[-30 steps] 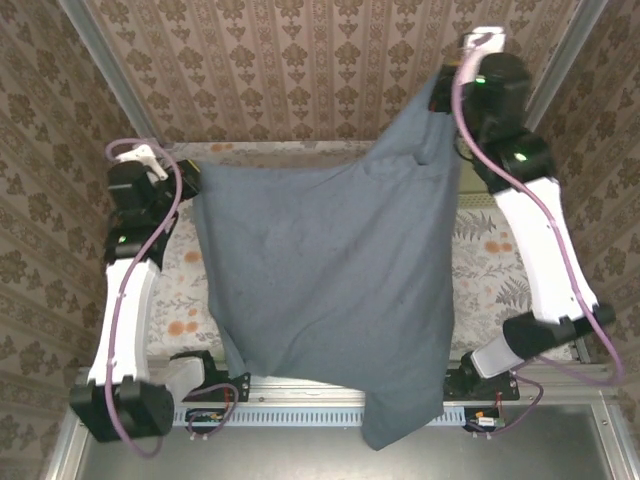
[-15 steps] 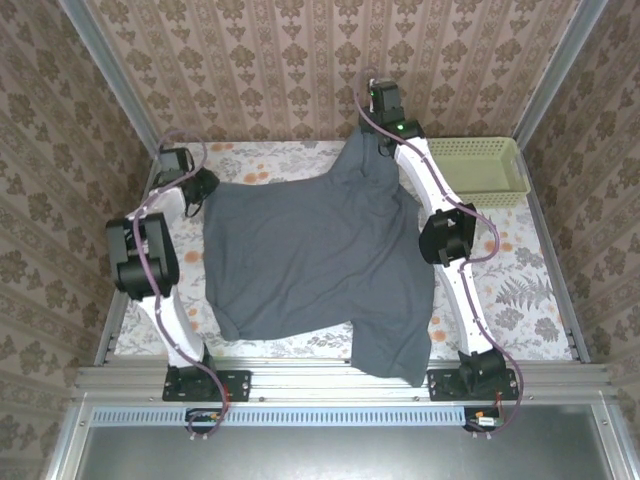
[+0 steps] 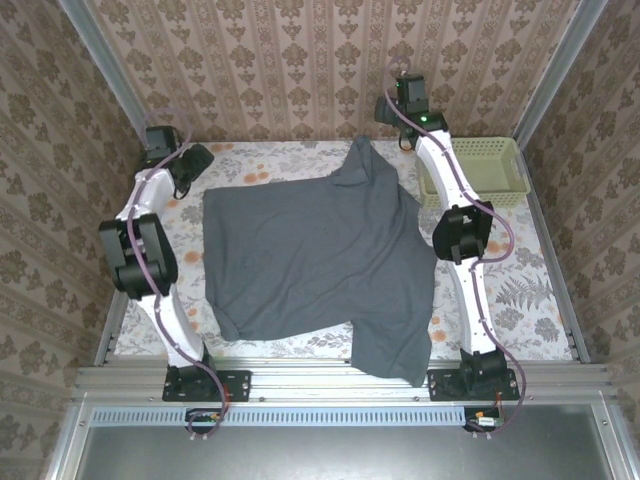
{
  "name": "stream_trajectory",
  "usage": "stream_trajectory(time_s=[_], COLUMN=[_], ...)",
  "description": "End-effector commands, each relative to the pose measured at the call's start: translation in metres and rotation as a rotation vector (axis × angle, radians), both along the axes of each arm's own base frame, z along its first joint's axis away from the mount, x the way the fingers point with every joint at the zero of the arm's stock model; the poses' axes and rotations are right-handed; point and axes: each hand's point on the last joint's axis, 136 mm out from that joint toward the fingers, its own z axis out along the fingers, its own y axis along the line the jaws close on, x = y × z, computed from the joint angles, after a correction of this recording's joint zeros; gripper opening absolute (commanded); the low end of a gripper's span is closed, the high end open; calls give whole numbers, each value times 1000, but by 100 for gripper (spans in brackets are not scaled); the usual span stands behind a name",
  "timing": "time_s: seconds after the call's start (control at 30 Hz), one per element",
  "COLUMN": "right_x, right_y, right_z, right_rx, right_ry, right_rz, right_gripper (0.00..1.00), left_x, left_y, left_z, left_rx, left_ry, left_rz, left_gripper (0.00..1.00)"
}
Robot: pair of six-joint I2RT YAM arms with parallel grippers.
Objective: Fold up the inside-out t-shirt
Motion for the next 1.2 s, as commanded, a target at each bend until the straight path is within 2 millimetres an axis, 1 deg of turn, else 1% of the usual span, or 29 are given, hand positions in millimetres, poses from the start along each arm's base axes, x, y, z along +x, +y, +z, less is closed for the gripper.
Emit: stream_trajectory(time_s=[0.0,0.03,0.1,0.13,0.2,0.23,0.3,0.37,0.4,0.43,0.47,0.53,0.57,0.63,0.7,0.8,0.9,1.0,1.1,1.17], right_x=[-56,-70,-106,-121,-159,-176,-212,-250,-266,-283,-299,-326,-338,-353,-359,-355,-340,-320,-297,-279], right_y=[20,25,35,38,41,43,51,60,62,61,60,60,59,55,54,54,53,48,50,51], right_z=[43,44,34,36,23,14,-11,-37,-50,-68,-85,-116,-132,-155,-172,-192,-213,-233,-241,-240], right_rx=[40,44,53,68,108,128,152,124,99,77,74,102,115,120,128,144,202,200,215,228], right_ry=[47,54,82,70,109,136,206,280,318,364,407,487,525,581,624,667,710,751,761,749], right_rz=[50,69,106,118,121,122,148,181,192,186,186,188,188,167,154,123,91,46,26,6], right_gripper=[83,83,85,85,85,85,85,85,85,85,85,85,85,85,83,83,81,80,80,80], left_x=[-63,-79,-115,-131,-166,-181,-214,-245,-256,-269,-279,-293,-295,-295,-289,-274,-261,-247,-223,-204], left_y=[-16,-22,-35,-42,-56,-60,-67,-74,-79,-82,-85,-86,-86,-86,-89,-92,-90,-81,-75,-78], left_z=[10,7,-1,-4,-18,-24,-40,-55,-63,-72,-81,-96,-103,-114,-122,-132,-149,-162,-164,-162], left_rx=[46,50,76,89,107,114,115,124,125,136,152,161,158,152,136,130,80,21,3,-22], left_ry=[97,108,138,148,187,203,253,297,318,350,376,426,433,441,433,435,464,464,438,422], left_rz=[23,20,6,-8,-52,-68,-104,-140,-159,-173,-186,-188,-187,-176,-177,-171,-156,-117,-107,-123], left_gripper=[82,83,83,83,83,83,83,81,80,80,79,79,78,77,77,76,73,70,70,71])
